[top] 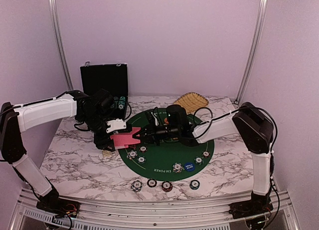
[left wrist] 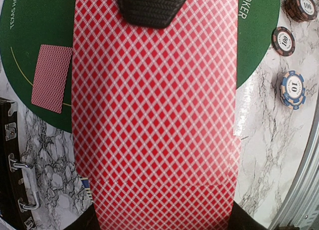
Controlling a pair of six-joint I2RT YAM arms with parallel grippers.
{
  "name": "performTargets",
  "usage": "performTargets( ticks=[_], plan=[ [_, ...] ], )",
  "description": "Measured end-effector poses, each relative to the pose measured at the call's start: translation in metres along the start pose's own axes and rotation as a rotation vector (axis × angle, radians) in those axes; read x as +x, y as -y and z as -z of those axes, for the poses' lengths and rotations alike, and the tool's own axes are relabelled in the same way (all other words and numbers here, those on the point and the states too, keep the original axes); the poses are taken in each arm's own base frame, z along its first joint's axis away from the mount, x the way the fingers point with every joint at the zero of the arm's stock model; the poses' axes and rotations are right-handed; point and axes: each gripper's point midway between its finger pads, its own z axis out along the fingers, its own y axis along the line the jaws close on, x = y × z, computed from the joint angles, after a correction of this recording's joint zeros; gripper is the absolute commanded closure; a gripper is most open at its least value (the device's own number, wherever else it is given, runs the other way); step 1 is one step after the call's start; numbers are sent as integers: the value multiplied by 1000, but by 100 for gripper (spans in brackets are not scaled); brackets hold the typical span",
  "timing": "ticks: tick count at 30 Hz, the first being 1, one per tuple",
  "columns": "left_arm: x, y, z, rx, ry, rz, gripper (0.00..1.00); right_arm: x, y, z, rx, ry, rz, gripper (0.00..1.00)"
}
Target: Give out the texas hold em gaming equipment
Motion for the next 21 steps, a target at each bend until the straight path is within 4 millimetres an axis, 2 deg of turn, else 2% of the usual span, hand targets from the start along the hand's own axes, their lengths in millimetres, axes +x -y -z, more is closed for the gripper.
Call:
performTargets(
  ticks=[5, 11, 19, 21],
  plan=[
    [0, 0, 0, 0, 0, 0, 96, -11, 0, 17, 8, 25, 5, 100],
    [0, 0, 0, 0, 0, 0, 97, -48, 0, 49, 19, 101, 27, 100],
    [0, 0, 0, 0, -1, 0, 97, -102, 38, 99, 138, 205, 16, 100],
    [0, 0, 0, 0, -1, 0, 97, -124, 42, 108, 172, 237, 34, 100]
  ],
)
